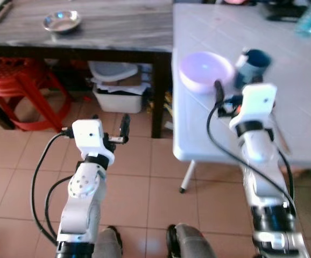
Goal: Setting the table
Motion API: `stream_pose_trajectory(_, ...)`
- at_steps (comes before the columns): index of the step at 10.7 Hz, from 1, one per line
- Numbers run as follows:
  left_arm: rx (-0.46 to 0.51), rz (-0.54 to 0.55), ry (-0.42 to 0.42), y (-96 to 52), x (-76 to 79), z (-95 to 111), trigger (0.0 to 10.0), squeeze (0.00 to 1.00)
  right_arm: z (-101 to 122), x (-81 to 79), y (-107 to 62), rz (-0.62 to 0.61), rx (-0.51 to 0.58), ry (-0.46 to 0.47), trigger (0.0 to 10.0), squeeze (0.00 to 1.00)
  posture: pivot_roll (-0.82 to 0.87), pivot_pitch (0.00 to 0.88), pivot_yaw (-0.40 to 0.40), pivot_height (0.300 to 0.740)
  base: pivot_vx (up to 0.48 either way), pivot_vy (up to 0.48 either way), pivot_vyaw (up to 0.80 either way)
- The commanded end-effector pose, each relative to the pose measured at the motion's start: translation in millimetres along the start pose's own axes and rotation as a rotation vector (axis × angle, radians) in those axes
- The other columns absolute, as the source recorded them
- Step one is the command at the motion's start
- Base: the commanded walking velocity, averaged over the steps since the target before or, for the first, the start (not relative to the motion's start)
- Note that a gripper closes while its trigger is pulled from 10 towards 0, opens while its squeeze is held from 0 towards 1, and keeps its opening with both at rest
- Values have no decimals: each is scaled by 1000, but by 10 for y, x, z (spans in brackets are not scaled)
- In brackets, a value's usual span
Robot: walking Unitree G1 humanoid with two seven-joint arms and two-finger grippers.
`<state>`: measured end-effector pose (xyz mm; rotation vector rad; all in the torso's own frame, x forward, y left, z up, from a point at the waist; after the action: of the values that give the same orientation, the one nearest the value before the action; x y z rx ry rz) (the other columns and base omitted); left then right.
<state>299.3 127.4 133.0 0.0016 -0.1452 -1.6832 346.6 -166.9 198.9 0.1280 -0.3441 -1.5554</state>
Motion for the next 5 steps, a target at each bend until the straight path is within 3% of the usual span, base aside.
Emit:
stream_pose_trajectory(1,2,19,16,-31,-64,25,10000,0,-18,-17,44,20,-13,-9,10000,0,-25,210,-4,740,0,0,0)
stream_pose_trajectory(4,-14,11,17,-54,-70,19,10000,0,-43,46,321,141,-83,-81,10000,0,-19,232,9,740,0,0,0)
stream_pose_trajectory(5,-22,3,18,-67,-65,13,10000,0,-42,33,403,202,-100,-106,10000,1000,-15,241,12,740,0,0,0)
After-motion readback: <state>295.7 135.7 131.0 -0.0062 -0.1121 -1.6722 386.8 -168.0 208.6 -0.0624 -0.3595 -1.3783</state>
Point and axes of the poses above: a point about 5 cm out from each wrist's last joint towards the gripper, its own y axis pointing out of the wrist towards the gripper, its own z axis along the axis of the wrist's last joint, x = y × z, the point moved 3 cm from there along y, pointing out of the wrist towards the gripper, and after that the axes turned 3 degrees about y, right-handed, at the moved point
